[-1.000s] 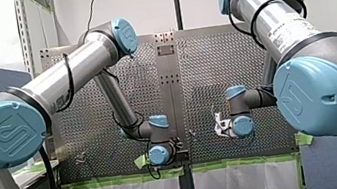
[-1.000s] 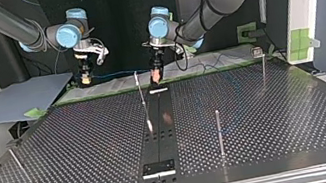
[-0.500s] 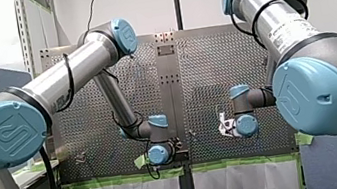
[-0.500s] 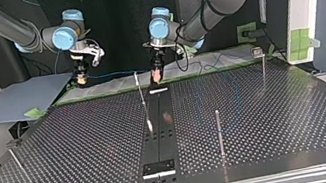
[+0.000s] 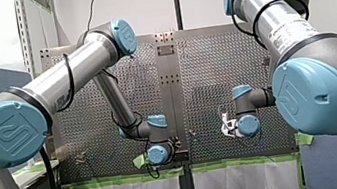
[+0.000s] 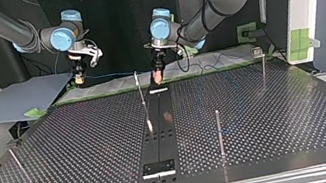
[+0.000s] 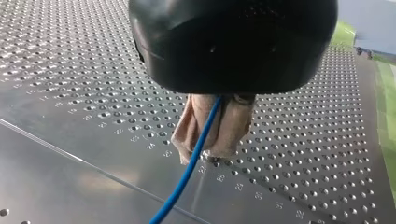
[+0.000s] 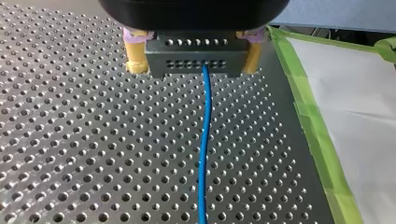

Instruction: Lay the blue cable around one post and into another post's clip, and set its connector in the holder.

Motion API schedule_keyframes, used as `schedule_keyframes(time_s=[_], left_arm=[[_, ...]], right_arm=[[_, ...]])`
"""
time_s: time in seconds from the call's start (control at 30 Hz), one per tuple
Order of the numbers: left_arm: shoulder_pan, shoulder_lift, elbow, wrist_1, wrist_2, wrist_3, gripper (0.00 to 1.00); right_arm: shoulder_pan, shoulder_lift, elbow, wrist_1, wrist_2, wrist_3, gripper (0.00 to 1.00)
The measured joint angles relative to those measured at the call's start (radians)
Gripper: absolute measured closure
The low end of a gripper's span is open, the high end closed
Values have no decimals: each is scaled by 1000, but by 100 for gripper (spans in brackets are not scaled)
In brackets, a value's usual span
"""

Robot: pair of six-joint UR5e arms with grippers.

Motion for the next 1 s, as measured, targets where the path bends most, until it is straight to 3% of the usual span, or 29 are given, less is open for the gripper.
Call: schedule_keyframes(time_s=[0.23,0.47,1.0], left_arm=[[1,-3,5,10,8,-2,89],[-1,-48,52,-18,10,7,89],[24,-57,139,-56,19,-29,89]], right_arm=[[-5,4,1,-5,1,0,80],[-13,13,0,-14,3,0,80],[-59,23,-18,-34,-14,-4,80]])
